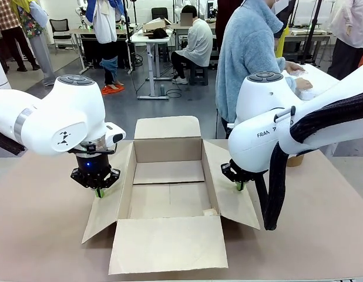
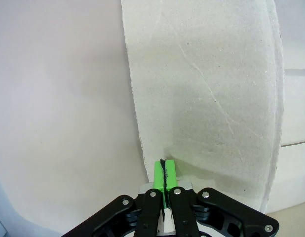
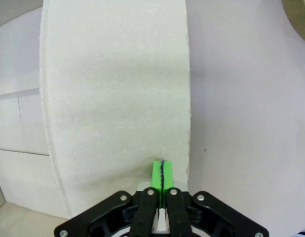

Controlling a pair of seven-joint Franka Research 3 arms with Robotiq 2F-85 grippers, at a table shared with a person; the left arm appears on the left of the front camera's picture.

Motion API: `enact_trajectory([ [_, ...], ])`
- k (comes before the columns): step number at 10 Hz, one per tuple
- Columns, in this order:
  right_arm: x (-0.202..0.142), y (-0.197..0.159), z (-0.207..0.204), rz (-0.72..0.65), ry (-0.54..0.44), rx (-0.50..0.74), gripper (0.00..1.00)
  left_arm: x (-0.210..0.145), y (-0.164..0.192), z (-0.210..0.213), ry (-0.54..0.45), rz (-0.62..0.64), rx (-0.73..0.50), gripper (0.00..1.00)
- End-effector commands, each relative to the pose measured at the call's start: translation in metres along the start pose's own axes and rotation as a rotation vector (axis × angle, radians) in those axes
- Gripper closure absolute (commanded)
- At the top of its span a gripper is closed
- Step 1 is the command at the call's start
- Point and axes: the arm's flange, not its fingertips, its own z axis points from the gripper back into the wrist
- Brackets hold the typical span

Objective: Wrap the clocks to prevent damage.
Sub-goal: Once the human has placed the objects inside and stepped back, release both hands from the side flaps of the Package Box.

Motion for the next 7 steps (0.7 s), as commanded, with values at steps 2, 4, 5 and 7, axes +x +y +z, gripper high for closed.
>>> enact_trajectory([
  [2,-0.0003,-0.0006,-0.0007,-0.002,0.004,-0.003,0.99,-0.0003,-0.0001,-0.0007,-0.005,-0.01,0.007,1.0],
  [4,-0.0003,-0.0006,-0.0007,-0.002,0.004,-0.003,0.99,-0.0003,-0.0001,-0.0007,-0.005,-0.01,0.007,1.0],
  [5,-0.0003,-0.0006,-0.0007,-0.002,0.004,-0.003,0.99,-0.0003,-0.0001,-0.0007,-0.005,-0.01,0.007,1.0],
  [7,-0.0003,-0.0006,-0.0007,-0.002,0.004,-0.003,0.99,-0.0003,-0.0001,-0.0007,-0.005,-0.01,0.007,1.0],
])
